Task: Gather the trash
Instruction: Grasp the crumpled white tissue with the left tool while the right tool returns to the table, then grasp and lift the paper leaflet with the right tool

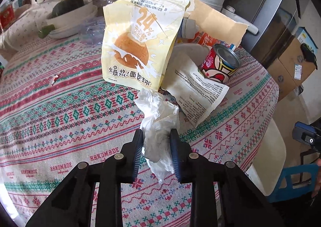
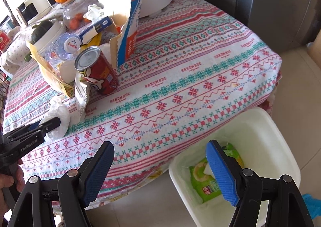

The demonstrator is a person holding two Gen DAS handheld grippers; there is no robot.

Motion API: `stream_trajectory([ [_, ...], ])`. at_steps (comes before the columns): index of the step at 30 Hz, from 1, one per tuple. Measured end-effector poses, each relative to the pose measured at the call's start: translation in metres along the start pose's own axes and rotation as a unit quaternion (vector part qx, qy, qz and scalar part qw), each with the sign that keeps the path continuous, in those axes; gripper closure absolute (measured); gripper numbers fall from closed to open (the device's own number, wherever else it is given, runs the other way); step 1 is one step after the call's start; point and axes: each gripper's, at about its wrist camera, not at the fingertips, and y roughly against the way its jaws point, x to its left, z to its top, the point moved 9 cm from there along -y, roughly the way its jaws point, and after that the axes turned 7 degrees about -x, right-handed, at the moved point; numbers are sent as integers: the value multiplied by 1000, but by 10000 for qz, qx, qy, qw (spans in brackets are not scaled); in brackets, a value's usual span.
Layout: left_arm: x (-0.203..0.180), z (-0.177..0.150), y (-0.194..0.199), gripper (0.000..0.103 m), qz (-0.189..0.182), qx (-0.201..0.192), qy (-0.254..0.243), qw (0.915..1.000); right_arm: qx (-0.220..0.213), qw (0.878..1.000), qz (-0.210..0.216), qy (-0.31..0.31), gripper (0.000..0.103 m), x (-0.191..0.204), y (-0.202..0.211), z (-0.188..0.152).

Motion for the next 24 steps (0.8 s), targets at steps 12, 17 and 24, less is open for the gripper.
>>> stream_trajectory([
  [12, 27, 7, 85, 75, 408, -504, 40, 9979, -80, 9976, 692, -29, 23, 68, -47, 5],
  [17, 45, 2, 93, 75, 534, -490, 141, 9973, -81, 9913, 1276, -297, 25, 100, -76, 8],
  [24, 59, -1, 92, 75, 520, -400, 354, 9972, -134, 9897, 1409, -209, 48, 127, -124, 5],
])
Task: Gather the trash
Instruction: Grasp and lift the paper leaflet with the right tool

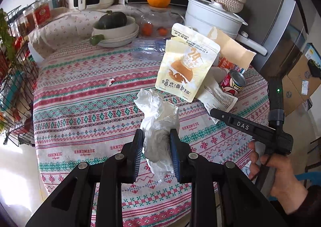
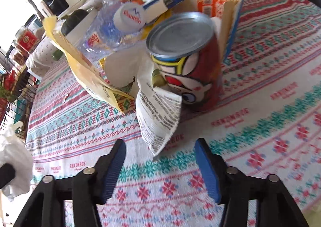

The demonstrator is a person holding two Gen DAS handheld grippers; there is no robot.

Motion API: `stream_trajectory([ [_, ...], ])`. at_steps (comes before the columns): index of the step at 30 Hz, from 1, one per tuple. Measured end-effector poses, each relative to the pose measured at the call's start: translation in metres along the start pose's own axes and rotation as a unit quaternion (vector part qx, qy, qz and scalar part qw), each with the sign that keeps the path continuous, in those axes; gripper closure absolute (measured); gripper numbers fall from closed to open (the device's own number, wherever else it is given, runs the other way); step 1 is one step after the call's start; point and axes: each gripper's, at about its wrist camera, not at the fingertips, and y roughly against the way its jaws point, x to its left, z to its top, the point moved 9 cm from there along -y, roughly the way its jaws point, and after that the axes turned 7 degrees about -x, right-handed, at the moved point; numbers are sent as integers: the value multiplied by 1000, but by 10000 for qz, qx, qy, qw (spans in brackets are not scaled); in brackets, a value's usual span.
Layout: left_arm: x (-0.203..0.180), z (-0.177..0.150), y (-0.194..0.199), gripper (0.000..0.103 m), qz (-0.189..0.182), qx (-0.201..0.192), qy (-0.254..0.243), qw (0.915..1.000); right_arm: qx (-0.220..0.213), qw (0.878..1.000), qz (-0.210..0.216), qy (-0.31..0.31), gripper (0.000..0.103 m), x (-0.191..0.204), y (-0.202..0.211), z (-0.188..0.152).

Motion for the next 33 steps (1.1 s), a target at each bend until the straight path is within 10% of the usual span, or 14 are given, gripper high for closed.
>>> stream_trajectory([
  [11, -8, 5, -1, 75, -43, -21, -80, 10000, -187, 9994, 257, -152, 90, 3, -10, 16],
  [33, -71, -1, 42, 75, -612, -414, -323, 9967, -268, 9944, 113, 1012, 96, 10, 144, 6],
])
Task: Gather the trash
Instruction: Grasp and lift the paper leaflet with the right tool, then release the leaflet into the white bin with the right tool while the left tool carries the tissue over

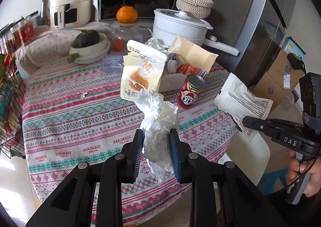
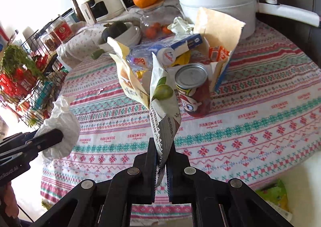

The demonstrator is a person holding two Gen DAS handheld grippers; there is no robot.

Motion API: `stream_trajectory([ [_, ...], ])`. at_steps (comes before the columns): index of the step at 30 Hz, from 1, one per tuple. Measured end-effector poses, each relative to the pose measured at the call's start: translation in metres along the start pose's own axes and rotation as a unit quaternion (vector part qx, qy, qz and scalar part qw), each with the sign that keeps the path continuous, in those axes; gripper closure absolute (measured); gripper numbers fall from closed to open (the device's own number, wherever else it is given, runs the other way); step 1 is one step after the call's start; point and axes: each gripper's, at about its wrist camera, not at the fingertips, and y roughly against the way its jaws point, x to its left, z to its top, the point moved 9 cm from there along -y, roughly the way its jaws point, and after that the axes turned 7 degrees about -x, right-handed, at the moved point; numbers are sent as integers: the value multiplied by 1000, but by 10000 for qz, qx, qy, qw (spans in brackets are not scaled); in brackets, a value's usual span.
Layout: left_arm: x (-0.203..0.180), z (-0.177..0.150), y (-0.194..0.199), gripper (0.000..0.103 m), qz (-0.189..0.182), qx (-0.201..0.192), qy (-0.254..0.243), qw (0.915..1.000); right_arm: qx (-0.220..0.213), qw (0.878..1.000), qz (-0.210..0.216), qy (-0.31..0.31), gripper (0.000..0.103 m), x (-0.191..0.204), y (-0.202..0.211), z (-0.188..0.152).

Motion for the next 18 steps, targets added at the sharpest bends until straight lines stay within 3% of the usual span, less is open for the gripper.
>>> stream_trajectory([
  [11, -70, -12, -10, 75, -458, 52, -425, 9980, -187, 9976, -586, -316, 96, -63, 68, -19],
  [18, -120, -20, -22, 75, -761, 151, -758, 9941, -19, 9930, -1008, -615, 96, -113, 87, -43],
])
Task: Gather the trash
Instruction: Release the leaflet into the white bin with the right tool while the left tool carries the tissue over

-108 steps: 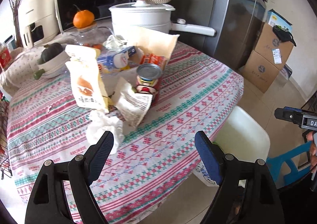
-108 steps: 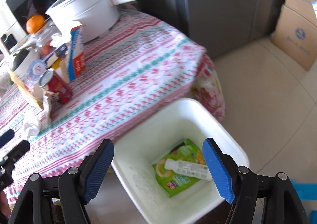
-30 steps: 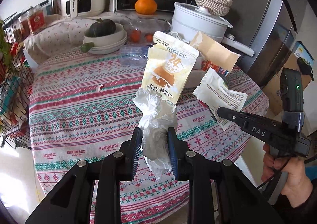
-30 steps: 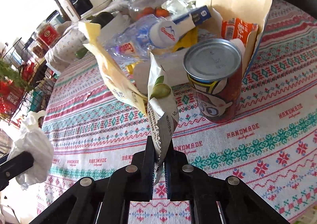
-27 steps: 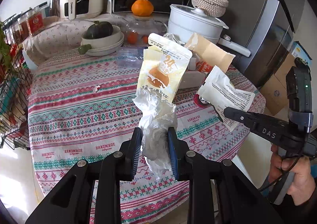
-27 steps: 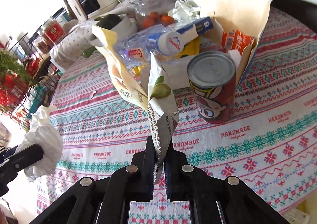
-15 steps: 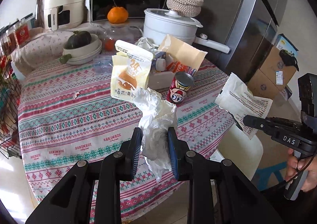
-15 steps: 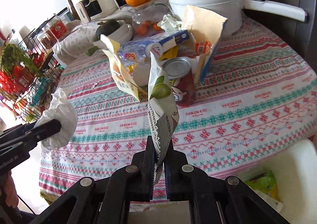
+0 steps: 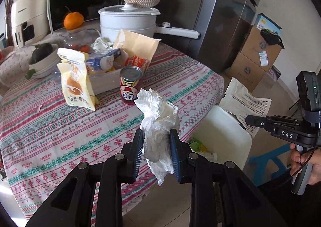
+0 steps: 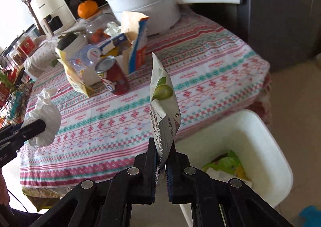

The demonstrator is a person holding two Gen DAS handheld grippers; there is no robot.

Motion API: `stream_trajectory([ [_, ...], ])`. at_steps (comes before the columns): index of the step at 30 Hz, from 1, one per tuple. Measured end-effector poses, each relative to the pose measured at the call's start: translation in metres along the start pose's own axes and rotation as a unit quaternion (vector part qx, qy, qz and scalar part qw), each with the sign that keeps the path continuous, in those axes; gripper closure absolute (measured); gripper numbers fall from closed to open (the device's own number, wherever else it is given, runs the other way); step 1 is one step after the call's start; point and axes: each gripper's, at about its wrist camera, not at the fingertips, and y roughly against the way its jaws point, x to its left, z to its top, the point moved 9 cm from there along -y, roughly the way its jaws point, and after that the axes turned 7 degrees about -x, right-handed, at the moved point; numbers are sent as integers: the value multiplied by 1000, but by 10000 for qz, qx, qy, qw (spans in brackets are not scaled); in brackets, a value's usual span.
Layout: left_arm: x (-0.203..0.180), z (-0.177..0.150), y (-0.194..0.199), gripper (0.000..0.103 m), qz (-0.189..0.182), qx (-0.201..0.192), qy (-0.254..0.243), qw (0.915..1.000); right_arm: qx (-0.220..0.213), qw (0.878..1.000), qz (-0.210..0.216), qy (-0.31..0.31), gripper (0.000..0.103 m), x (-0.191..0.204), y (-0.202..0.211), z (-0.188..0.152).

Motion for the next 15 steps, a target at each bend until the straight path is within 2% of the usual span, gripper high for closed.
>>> stream_trajectory([
  [7, -53, -4, -26, 75, -327, 160, -375, 9986, 326, 9986, -376, -158, 96, -42, 1, -27],
  [15, -98, -16, -59, 75, -559, 407, -737, 9949, 969, 9915, -754, -423, 96, -84, -12, -63],
])
